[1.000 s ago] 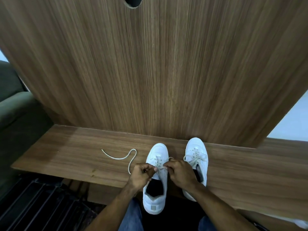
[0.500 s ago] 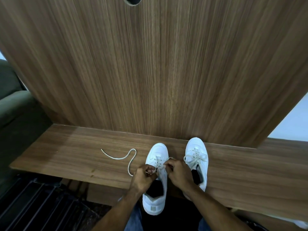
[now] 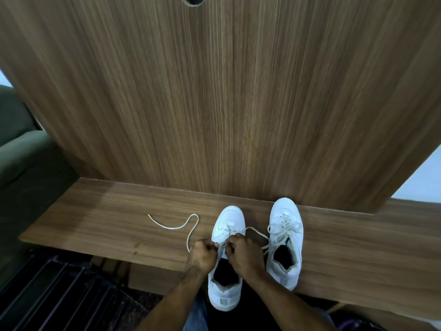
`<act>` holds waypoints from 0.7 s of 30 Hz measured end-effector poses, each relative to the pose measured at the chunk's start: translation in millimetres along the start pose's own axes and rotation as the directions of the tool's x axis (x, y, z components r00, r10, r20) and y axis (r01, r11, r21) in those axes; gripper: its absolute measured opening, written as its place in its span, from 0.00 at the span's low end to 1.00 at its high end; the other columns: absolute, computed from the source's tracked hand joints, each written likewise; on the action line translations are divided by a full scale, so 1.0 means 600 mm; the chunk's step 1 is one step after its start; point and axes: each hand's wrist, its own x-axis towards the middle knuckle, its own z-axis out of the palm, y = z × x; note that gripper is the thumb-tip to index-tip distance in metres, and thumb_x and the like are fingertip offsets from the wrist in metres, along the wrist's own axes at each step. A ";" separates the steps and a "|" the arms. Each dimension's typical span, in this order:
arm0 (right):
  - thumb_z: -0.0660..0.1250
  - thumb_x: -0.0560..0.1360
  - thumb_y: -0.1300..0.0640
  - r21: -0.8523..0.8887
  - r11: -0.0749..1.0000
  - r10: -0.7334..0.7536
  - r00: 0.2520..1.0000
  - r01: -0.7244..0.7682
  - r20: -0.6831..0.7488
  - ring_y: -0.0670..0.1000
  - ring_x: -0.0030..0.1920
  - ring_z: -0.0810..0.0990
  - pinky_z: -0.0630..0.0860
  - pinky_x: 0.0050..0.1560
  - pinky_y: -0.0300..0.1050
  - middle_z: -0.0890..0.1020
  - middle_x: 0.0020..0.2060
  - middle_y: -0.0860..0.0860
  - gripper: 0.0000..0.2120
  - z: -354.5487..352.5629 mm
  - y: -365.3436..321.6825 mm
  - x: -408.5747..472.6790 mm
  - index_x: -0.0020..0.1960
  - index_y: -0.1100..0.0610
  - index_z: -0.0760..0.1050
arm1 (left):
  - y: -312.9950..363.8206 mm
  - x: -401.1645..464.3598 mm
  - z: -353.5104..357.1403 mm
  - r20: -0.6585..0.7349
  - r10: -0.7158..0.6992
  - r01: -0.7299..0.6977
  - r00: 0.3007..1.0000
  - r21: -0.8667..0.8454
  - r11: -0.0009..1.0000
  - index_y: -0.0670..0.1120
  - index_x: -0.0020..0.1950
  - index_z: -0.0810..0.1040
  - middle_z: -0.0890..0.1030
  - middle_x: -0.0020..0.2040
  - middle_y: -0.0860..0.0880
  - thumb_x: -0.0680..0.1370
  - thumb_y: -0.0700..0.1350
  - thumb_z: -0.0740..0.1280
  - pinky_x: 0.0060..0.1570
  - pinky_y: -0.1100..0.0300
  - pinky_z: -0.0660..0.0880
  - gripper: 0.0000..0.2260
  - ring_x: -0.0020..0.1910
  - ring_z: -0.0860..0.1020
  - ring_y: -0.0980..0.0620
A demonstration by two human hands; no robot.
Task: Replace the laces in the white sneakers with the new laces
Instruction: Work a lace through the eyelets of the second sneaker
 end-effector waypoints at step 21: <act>0.75 0.60 0.40 -0.186 0.982 -0.057 0.994 0.039 -0.091 0.51 0.41 0.80 0.75 0.42 0.48 0.78 0.35 0.46 0.16 -0.008 0.025 -0.021 0.34 0.50 0.74 | 0.025 0.030 -0.050 0.304 -0.188 0.339 0.934 -0.593 0.730 0.45 0.46 0.73 0.80 0.39 0.46 0.84 0.42 0.55 0.26 0.66 0.76 0.10 0.30 0.81 0.55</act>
